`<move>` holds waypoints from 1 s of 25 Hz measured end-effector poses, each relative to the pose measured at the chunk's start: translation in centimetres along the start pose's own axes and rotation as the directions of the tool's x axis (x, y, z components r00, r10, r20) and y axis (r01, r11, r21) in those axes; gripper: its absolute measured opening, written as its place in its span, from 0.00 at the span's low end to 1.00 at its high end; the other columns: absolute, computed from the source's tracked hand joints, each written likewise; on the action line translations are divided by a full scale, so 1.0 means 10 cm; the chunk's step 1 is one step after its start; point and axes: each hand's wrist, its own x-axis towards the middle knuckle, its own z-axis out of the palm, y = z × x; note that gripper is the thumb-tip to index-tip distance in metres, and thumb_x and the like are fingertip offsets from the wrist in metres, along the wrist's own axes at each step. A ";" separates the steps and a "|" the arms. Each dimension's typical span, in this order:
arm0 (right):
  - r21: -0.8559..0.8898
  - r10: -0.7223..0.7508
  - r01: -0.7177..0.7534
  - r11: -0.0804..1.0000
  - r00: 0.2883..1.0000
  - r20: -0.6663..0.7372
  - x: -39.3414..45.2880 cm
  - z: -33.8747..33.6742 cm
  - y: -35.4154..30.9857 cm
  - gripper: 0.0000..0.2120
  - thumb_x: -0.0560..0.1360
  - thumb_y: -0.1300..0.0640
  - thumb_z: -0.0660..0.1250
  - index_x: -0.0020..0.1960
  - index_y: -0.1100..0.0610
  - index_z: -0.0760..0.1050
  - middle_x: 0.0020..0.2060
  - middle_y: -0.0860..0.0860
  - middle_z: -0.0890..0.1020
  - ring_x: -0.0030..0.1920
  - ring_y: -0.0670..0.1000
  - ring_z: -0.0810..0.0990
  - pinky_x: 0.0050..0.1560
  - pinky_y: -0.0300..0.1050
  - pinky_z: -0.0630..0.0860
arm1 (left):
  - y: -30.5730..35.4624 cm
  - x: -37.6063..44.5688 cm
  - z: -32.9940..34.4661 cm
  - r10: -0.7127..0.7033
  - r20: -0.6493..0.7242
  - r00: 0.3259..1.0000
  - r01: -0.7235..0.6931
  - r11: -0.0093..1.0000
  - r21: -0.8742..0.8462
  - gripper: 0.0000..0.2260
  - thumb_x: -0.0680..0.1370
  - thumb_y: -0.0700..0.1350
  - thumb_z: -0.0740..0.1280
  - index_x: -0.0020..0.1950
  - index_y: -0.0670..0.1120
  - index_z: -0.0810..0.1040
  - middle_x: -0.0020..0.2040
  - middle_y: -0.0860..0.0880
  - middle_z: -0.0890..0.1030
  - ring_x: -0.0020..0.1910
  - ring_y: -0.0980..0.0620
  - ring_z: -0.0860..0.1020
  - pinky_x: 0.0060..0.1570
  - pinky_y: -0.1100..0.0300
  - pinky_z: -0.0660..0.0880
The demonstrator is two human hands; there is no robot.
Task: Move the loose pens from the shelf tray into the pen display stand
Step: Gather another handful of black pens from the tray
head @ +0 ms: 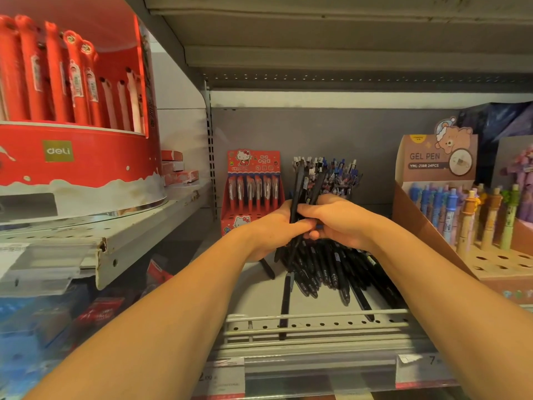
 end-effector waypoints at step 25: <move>-0.787 0.236 -0.056 0.614 0.965 0.115 -0.19 0.28 -0.07 0.22 0.74 0.39 0.72 0.30 0.54 0.80 0.23 0.49 0.75 0.22 0.48 0.65 0.25 0.40 0.61 | -0.13 -0.05 -0.25 -0.560 -0.313 0.767 0.642 0.684 0.348 0.09 0.82 0.43 0.66 0.44 0.40 0.71 0.31 0.44 0.69 0.29 0.47 0.71 0.40 0.55 0.78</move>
